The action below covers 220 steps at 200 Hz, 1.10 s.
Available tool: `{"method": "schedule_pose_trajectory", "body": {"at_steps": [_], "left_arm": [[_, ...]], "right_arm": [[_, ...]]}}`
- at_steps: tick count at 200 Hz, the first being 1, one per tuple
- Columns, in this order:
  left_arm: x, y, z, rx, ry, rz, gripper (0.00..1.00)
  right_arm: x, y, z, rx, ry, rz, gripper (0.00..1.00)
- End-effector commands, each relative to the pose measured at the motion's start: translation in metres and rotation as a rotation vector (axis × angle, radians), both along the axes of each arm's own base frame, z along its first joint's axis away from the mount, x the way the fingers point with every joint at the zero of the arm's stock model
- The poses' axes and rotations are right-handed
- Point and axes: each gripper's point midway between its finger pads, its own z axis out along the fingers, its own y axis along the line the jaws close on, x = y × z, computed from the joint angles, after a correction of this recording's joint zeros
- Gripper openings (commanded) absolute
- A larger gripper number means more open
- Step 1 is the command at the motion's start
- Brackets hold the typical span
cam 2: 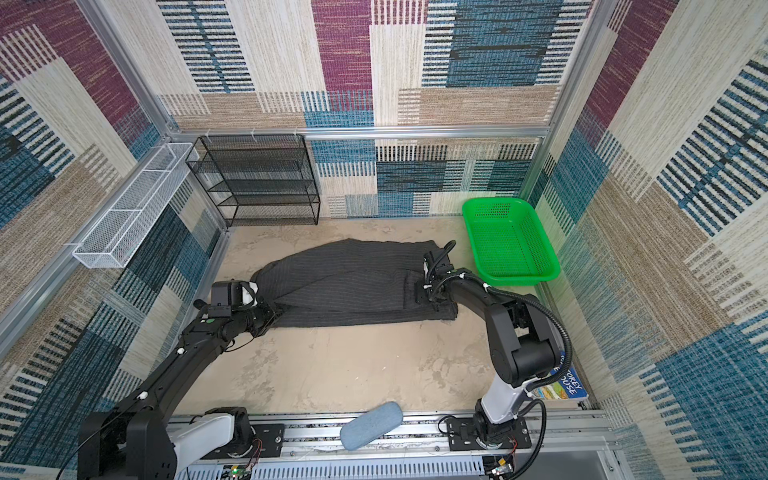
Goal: Fold and stack the long sleeve shirts
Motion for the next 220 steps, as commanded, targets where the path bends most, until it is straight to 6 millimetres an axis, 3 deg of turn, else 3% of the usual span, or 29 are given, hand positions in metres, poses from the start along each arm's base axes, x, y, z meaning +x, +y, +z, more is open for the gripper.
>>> {"method": "schedule_pose_trajectory", "body": {"at_steps": [1,14,51,81,153,196,220], "left_arm": [[-0.004,0.002,-0.001,0.01,0.009,0.004,0.0],[-0.004,0.003,-0.001,0.016,0.009,0.003,0.0],[-0.005,0.003,-0.002,0.018,0.013,0.001,0.0],[-0.005,0.003,-0.004,0.012,0.013,0.008,0.0],[-0.005,0.0,-0.004,-0.007,-0.002,0.001,0.0],[-0.008,-0.001,-0.003,-0.01,-0.009,-0.007,0.0],[-0.008,-0.001,-0.003,-0.005,-0.009,-0.01,0.0]], "right_arm": [[0.014,0.001,-0.001,-0.004,-0.043,-0.003,0.61],[0.015,0.0,-0.004,-0.011,-0.044,-0.003,0.55],[0.017,-0.004,-0.002,-0.037,-0.055,-0.001,0.24],[0.018,-0.009,0.011,-0.062,-0.072,-0.006,0.12],[-0.002,-0.02,0.057,-0.075,-0.05,-0.057,0.06],[-0.024,-0.033,0.058,-0.101,-0.008,-0.121,0.07],[-0.034,-0.038,0.044,-0.106,0.015,-0.147,0.11]]}}
